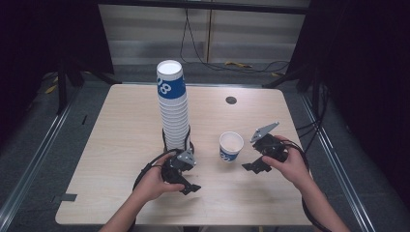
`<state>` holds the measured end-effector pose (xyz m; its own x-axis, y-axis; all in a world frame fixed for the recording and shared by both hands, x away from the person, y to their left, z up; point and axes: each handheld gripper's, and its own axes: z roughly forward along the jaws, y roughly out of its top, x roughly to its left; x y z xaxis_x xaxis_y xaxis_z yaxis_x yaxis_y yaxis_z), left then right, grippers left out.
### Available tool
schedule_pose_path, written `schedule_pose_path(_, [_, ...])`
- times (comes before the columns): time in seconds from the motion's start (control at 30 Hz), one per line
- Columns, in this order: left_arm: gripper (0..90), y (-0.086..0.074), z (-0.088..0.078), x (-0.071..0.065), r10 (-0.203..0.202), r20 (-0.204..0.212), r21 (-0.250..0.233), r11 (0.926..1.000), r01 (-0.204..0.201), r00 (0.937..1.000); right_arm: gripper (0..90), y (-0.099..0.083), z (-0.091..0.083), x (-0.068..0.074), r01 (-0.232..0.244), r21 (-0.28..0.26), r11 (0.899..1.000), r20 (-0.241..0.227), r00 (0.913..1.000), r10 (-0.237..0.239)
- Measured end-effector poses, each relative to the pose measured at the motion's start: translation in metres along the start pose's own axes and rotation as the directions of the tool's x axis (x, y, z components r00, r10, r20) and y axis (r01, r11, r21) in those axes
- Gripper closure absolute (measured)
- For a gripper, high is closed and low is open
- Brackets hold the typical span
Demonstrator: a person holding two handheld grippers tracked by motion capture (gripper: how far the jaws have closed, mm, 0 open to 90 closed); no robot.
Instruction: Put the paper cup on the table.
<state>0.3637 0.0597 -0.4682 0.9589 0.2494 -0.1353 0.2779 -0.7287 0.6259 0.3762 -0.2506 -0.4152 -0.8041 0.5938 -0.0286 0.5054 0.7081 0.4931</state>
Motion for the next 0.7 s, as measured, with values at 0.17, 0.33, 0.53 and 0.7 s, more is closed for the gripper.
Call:
schedule_pose_path(0.17, [18.9, -0.001, 0.000, 0.001, -0.001, -0.003, 0.000, 1.0000, 0.001, 1.0000, 11.4, -0.006, 0.000, 0.003, 0.003, -0.008, 1.000, 0.002, 1.0000, -0.003])
schedule_pose_path(0.33, [18.9, -0.001, 0.000, 0.000, -0.002, -0.002, -0.001, 1.0000, 0.002, 1.0000, 11.4, -0.012, 0.000, 0.007, 0.005, 0.004, 1.000, -0.005, 1.0000, -0.005])
schedule_pose_path(0.53, [18.9, -0.001, 0.000, 0.001, -0.003, -0.004, -0.001, 1.0000, 0.003, 1.0000, 11.4, -0.019, 0.001, 0.010, 0.005, -0.009, 1.000, -0.002, 1.0000, -0.005])
schedule_pose_path(0.7, [18.9, -0.001, 0.000, 0.001, -0.003, -0.003, 0.000, 1.0000, 0.003, 1.0000, 11.4, -0.023, 0.001, 0.011, 0.002, -0.015, 1.000, -0.002, 1.0000, -0.002])
